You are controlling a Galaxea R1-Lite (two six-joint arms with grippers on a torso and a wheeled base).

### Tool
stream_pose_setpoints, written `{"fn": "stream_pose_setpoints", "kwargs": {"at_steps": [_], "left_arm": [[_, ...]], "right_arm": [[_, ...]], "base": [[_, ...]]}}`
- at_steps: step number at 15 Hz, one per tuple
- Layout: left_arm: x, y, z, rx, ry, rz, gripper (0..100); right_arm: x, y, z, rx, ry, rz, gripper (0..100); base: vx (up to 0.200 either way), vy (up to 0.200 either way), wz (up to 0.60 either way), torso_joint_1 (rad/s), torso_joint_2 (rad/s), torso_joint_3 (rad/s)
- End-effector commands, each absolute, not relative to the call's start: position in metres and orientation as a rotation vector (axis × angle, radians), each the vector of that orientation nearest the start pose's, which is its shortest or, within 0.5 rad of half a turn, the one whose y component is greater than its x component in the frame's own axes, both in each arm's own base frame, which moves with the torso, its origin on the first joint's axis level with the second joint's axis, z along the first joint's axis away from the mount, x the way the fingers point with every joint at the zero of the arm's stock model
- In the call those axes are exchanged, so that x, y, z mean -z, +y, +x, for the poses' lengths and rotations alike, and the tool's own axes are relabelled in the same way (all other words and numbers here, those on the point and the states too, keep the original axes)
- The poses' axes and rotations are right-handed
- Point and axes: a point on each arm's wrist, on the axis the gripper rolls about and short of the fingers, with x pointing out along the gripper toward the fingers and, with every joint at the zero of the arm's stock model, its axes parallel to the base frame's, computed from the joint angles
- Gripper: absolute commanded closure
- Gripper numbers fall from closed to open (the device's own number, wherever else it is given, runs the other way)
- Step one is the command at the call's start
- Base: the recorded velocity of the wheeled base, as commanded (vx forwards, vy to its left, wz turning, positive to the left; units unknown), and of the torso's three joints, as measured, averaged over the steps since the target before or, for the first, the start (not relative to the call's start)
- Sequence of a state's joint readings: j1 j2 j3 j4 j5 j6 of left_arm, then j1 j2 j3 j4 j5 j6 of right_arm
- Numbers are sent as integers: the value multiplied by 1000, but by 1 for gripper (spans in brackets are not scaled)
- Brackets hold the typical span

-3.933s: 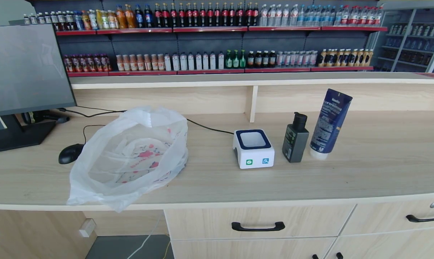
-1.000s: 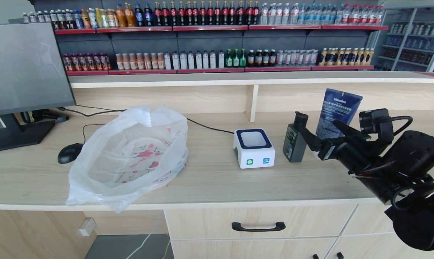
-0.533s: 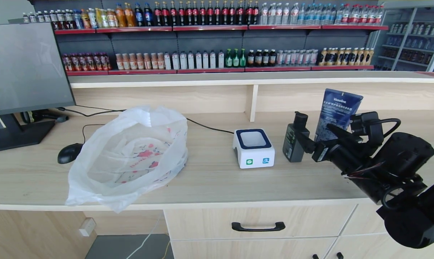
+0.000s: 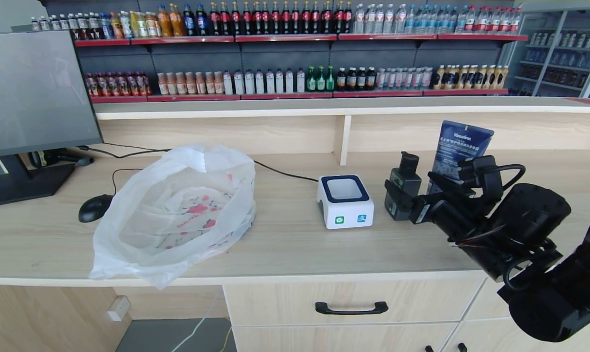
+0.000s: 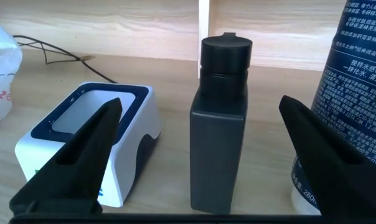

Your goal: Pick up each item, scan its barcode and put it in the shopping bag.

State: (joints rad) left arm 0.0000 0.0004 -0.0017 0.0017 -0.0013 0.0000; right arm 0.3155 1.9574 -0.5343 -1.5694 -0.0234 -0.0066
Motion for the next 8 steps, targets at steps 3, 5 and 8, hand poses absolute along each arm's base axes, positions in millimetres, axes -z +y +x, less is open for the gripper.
{"fn": "stream_pose_setpoints", "kwargs": {"at_steps": [3, 5, 8], "left_arm": [[-76, 0, -23, 2, 0, 0, 0], [-76, 0, -23, 2, 0, 0, 0], [-76, 0, -23, 0, 0, 0, 0]], "right_arm": [[-128, 99, 304, -291, -142, 18, 0], [-125, 102, 313, -291, -148, 22, 0], [-118, 103, 322, -286, -135, 21, 0]], "base": [[0, 0, 0, 0, 0, 0], [0, 0, 0, 0, 0, 0], [0, 0, 0, 0, 0, 0]]}}
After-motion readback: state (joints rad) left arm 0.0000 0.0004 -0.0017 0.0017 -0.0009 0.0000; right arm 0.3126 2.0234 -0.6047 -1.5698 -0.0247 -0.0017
